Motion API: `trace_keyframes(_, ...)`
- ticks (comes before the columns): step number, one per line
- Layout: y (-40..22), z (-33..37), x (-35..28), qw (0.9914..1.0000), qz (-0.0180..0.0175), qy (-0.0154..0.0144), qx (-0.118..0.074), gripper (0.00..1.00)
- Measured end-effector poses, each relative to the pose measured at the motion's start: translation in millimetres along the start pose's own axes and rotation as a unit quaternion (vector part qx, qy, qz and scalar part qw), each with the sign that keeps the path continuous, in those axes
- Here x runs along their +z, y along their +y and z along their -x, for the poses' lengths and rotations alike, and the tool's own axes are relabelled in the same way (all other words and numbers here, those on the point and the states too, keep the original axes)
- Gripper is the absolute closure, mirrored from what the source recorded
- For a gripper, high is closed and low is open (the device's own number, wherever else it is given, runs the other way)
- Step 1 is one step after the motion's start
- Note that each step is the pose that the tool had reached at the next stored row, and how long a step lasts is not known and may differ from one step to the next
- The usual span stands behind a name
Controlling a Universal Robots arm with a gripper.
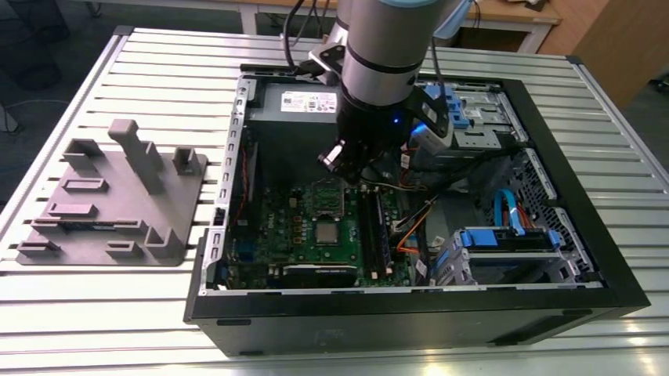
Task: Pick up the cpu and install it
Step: 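Close the cpu cover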
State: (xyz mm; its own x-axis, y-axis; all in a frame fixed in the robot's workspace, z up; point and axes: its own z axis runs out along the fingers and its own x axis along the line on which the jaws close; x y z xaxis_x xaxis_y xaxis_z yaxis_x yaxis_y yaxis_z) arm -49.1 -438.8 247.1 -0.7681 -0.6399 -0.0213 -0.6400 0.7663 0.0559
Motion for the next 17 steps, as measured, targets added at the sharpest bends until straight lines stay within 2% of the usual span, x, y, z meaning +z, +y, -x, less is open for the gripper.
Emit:
trace_keyframes(9, -6.8, -10.0, -1.7, 0.99998, -0.0021, -0.0023, -0.005, 0.89)
trace_keyframes(17, -14.9, -17.6, -2.4, 0.99997, -0.0024, -0.0026, -0.008, 0.89)
